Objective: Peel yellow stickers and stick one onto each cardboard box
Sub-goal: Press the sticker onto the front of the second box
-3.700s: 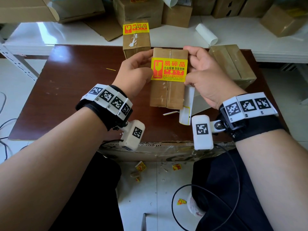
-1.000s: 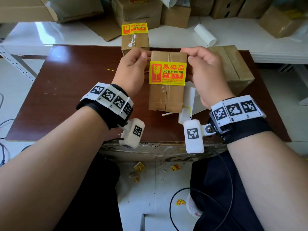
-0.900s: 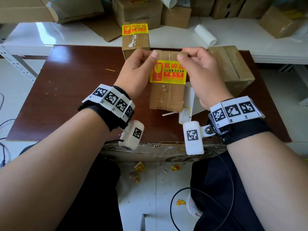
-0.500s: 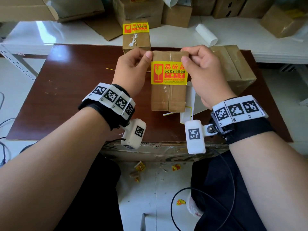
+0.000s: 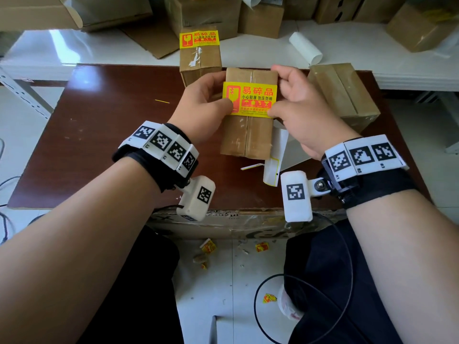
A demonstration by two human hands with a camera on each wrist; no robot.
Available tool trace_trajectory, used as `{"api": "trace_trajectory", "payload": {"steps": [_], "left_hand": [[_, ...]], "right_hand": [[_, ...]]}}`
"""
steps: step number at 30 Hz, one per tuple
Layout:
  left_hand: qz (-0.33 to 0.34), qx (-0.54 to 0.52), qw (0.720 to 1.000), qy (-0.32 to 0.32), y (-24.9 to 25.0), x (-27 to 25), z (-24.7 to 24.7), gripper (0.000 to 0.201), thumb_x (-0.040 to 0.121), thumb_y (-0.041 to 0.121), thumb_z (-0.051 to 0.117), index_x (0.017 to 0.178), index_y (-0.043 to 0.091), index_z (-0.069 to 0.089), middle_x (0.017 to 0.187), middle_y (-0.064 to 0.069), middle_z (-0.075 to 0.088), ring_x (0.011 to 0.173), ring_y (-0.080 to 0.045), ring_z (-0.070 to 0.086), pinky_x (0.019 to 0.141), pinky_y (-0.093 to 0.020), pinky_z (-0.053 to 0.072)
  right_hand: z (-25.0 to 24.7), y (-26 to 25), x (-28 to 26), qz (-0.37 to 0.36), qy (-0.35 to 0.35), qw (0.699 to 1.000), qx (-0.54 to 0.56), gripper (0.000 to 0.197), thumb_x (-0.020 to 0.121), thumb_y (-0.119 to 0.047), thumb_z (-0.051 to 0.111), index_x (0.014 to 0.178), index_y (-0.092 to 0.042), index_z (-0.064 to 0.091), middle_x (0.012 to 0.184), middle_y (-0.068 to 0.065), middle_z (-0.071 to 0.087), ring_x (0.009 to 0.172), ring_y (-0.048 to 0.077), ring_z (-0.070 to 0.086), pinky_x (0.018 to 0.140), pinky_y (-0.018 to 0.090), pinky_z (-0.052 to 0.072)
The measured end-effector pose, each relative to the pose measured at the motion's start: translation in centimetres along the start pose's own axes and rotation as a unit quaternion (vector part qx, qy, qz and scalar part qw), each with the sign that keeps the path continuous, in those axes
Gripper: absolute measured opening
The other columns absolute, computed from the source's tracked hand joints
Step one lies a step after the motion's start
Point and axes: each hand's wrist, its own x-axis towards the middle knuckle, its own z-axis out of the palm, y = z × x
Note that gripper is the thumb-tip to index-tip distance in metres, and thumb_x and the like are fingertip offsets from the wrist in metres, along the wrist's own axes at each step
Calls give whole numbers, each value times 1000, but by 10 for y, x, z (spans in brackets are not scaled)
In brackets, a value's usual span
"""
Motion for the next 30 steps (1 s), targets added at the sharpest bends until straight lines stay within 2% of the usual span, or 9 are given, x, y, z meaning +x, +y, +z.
{"api": "trace_trajectory", "payload": {"steps": [2, 6, 8, 10, 13, 18, 22, 25, 30], "left_hand": [[-6, 1, 1000, -4, 1, -1, 1, 64, 80, -1, 60, 144, 5, 58, 127, -9, 74, 111, -15, 73, 89, -26, 58], [-6, -17, 1000, 9, 5, -4, 5, 59, 86, -21, 45, 141, -3, 57, 114, -10, 71, 75, 4, 70, 65, -11, 51], [-10, -41, 999, 30, 4, -2, 6, 48, 90, -10, 51, 137, -1, 61, 114, -9, 74, 86, -5, 74, 74, -21, 59], [3, -33, 998, 49, 2, -2, 8, 41, 89, 14, 67, 130, 5, 65, 116, -7, 77, 103, -17, 77, 92, -39, 63], [37, 21, 996, 74, -2, -5, 11, 49, 88, 36, 81, 125, 8, 64, 117, -2, 77, 105, -17, 76, 94, -48, 63], [51, 40, 995, 72, -6, -4, 9, 59, 82, 35, 84, 129, 7, 62, 122, -2, 75, 109, -18, 75, 95, -49, 62], [27, 47, 998, 12, -5, -3, 2, 76, 76, 30, 85, 141, 7, 54, 132, -4, 70, 121, -18, 70, 104, -46, 59], [12, 38, 999, -27, -3, -4, 2, 83, 71, 23, 81, 146, 8, 48, 133, -6, 69, 123, -19, 69, 104, -47, 58], [10, -13, 1000, 18, -4, -5, 15, 53, 84, 23, 68, 134, 13, 56, 128, -9, 72, 119, -26, 70, 104, -54, 56]], "right_hand": [[-1, 0, 0, 7, -9, 1000, -13, 83, 95, 18, 50, 167, -17, 29, 157, -2, 59, 138, 12, 60, 98, 25, 54], [1, -1, -3, 1, -8, 1000, -2, 84, 92, 18, 48, 165, -19, 33, 156, -3, 59, 136, 13, 59, 80, 16, 51], [4, -1, -3, -8, 23, 999, 39, 71, 95, 8, 56, 160, -17, 39, 148, -2, 65, 130, 11, 65, 92, 23, 57], [9, 0, -3, -23, 52, 997, 46, 62, 96, -14, 71, 153, -16, 46, 142, -1, 68, 125, 9, 69, 105, 33, 59], [16, 3, -3, -54, 81, 995, -2, 65, 86, -41, 80, 141, -23, 50, 135, -3, 72, 120, 7, 73, 108, 43, 59], [15, 5, 0, -58, 65, 996, -15, 70, 86, -28, 84, 145, -22, 47, 142, 2, 68, 123, 9, 72, 110, 43, 58], [5, 5, -2, -45, 7, 998, -42, 83, 85, -10, 88, 152, -23, 40, 145, -3, 65, 127, 10, 69, 112, 43, 57], [3, 4, -4, -38, -5, 998, -44, 88, 79, -12, 90, 150, -27, 39, 141, -7, 68, 125, 10, 70, 113, 44, 56], [11, 4, -3, -42, 72, 997, 1, 61, 88, -24, 82, 141, -23, 51, 127, -5, 76, 114, 10, 75, 105, 45, 61]]}}
